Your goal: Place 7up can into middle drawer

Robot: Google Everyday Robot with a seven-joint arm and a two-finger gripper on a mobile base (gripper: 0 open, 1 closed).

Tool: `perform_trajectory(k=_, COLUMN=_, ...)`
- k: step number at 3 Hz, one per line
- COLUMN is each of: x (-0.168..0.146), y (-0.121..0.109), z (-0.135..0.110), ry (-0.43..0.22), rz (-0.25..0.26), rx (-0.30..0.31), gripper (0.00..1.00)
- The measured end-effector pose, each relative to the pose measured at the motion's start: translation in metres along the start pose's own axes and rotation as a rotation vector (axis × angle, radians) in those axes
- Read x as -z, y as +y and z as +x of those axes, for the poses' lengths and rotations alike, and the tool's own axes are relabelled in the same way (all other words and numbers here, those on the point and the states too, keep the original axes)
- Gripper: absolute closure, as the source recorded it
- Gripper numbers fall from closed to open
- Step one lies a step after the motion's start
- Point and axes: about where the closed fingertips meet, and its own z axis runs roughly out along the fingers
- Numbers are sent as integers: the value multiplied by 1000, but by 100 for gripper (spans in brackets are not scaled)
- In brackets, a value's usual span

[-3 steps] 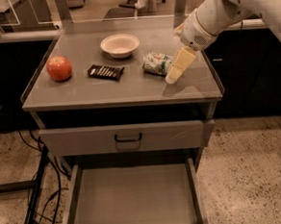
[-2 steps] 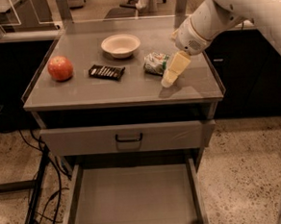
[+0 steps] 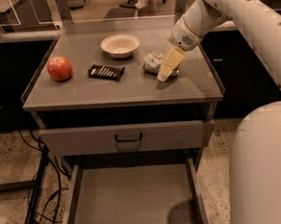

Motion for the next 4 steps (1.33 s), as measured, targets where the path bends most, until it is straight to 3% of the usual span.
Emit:
perform_trajectory(k=2, x=-13, y=-16, z=4, ry=11, rz=-17, rx=-25, gripper=0)
perform_trajectory(k=3, x=-13, y=-7, z=11, ry=11, rz=-10, rx=-32, gripper=2)
perform_trajectory(k=4, x=-14, y=-6, z=12, ry=12, rz=-14, rx=-32, gripper=24)
